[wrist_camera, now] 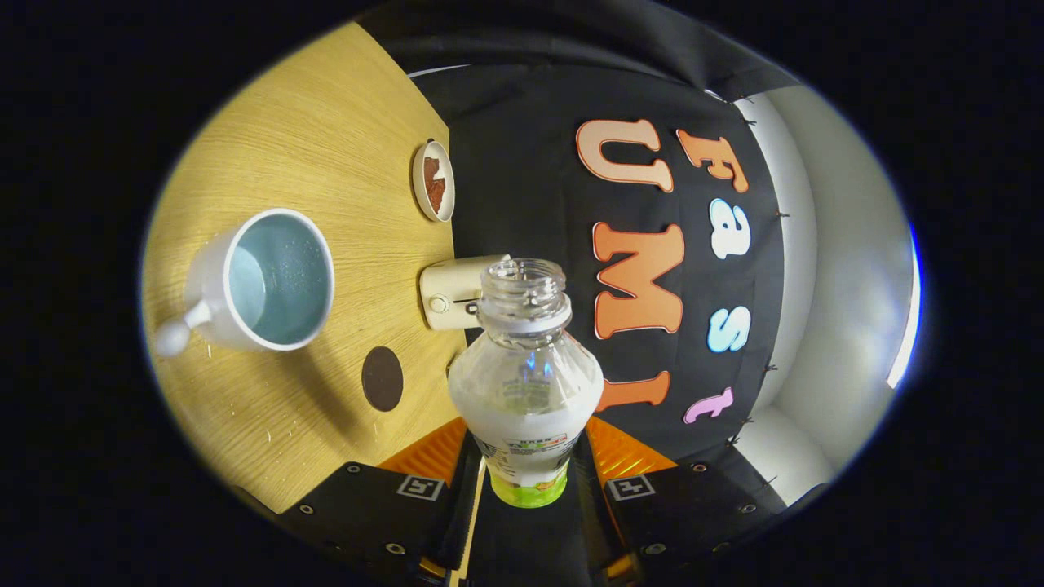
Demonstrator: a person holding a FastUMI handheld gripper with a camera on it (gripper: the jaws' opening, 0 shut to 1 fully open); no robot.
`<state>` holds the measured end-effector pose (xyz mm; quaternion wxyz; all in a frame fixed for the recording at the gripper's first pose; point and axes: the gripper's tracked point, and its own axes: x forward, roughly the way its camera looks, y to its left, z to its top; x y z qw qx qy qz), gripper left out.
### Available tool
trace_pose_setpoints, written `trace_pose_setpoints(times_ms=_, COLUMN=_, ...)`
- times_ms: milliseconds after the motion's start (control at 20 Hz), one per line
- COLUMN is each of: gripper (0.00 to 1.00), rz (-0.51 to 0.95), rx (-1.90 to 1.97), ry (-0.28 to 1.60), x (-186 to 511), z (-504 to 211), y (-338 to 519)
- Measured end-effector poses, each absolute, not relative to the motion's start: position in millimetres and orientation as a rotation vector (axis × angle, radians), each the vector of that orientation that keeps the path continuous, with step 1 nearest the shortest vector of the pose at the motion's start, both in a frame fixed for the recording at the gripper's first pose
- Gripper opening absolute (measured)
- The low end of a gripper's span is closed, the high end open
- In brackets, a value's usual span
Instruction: Take the bottle from table, then pour the juice into the cup, finally place the bottle on the coaster
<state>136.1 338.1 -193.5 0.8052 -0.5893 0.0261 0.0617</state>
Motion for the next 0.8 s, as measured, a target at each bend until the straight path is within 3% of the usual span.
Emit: trace_pose_setpoints(times_ms=800, gripper=0.58, rz=0.12, rx=-1.5, ry=-0.054, x=137, z=-188, y=350)
